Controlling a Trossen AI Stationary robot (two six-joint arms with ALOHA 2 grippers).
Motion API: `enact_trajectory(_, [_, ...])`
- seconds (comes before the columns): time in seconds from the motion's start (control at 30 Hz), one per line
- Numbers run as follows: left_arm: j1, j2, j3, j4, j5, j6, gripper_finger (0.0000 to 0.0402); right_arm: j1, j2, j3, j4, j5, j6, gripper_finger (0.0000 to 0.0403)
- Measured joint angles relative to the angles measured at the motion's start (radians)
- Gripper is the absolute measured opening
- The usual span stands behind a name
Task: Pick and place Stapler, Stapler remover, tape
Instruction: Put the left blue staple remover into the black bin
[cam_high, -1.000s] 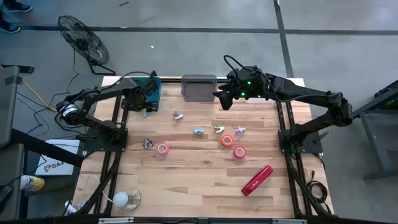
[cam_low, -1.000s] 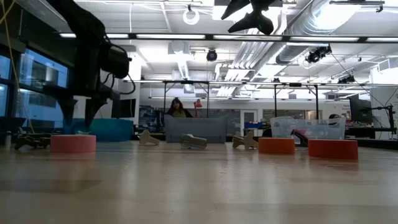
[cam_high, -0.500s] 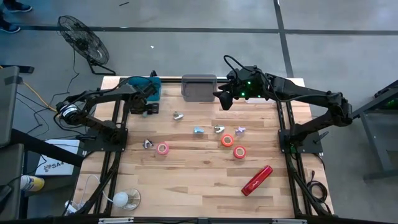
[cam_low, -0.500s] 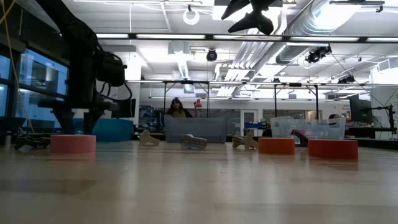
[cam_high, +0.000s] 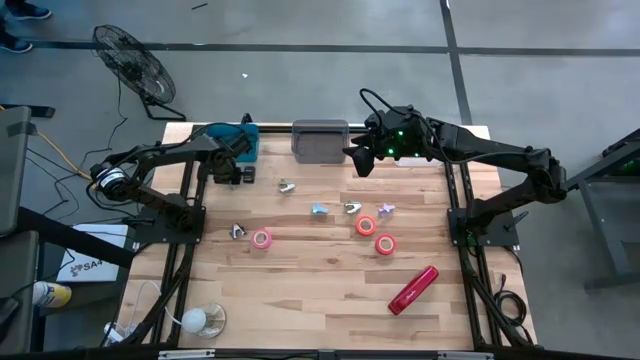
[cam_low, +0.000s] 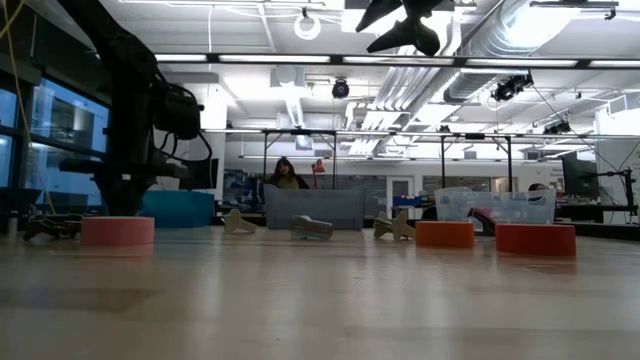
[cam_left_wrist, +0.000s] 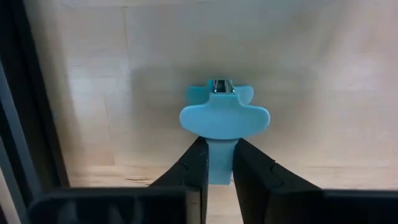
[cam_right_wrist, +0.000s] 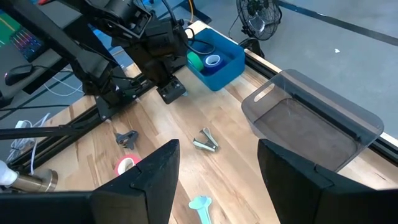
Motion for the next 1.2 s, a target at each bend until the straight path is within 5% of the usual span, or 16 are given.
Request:
enact_trajectory(0.53, [-0.011, -0.014, 0.003, 0.04, 0.125, 0.077, 0.0043, 0.0, 0.0, 0.0, 0.0, 0.003, 0.0, 0.0209])
enact_trajectory(0.8, [-0.1, -0.02, 0.106, 0.101, 0.162, 0.201, 0.0043, 0.0, 0.0, 0.0, 0.0, 0.003, 0.0, 0.0209])
enact_trajectory(1.2, [-0.192, -0.02, 0.286, 0.275, 0.085, 0.252, 0.0043, 0.0, 0.0, 0.0, 0.0, 0.003, 0.002, 0.0209])
